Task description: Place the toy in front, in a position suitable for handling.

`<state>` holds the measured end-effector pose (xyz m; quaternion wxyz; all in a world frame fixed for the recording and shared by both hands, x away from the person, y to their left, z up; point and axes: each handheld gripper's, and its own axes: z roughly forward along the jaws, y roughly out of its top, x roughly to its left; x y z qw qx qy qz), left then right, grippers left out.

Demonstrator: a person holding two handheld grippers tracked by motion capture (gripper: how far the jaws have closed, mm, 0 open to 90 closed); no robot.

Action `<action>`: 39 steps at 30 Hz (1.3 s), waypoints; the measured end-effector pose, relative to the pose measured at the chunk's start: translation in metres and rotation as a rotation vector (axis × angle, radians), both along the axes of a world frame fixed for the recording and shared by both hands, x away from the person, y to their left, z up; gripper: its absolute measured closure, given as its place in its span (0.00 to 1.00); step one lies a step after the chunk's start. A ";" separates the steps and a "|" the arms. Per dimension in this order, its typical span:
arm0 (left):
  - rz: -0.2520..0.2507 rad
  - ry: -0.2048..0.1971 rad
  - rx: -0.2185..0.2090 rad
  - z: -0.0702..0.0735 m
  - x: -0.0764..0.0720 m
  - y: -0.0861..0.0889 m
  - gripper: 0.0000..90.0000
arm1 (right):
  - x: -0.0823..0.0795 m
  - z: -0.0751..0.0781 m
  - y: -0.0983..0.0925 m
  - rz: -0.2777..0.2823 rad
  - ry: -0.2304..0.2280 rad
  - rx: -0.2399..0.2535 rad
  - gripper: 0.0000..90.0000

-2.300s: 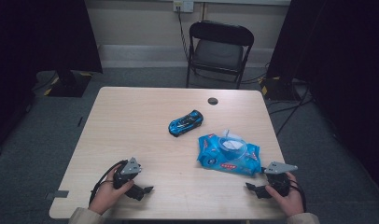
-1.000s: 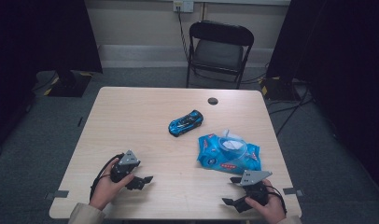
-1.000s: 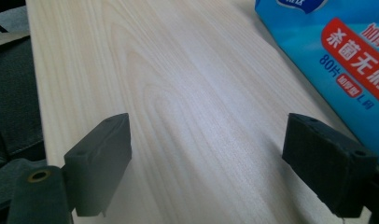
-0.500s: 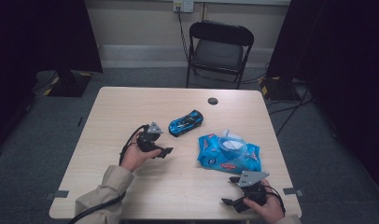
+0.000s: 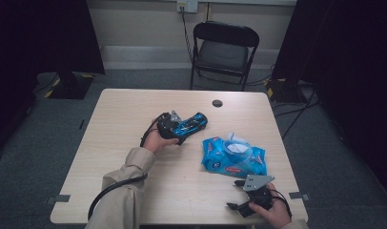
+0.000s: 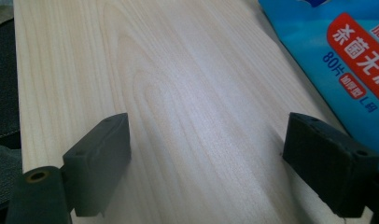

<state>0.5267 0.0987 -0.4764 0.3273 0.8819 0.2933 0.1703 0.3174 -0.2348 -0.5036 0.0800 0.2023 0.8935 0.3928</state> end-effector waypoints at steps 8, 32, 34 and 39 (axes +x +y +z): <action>0.017 -0.001 -0.046 -0.009 0.017 -0.001 0.18 | 0.001 0.000 0.000 -0.002 0.000 0.000 0.16; -0.016 0.062 -0.063 -0.014 0.050 -0.037 0.19 | 0.003 0.000 0.000 -0.005 -0.001 0.000 0.16; -0.013 0.062 -0.044 -0.016 0.051 -0.039 0.19 | 0.003 0.000 0.000 -0.005 -0.002 0.000 0.16; -0.003 0.061 -0.050 -0.021 0.052 -0.042 0.20 | 0.003 0.000 0.000 -0.005 -0.001 -0.001 0.16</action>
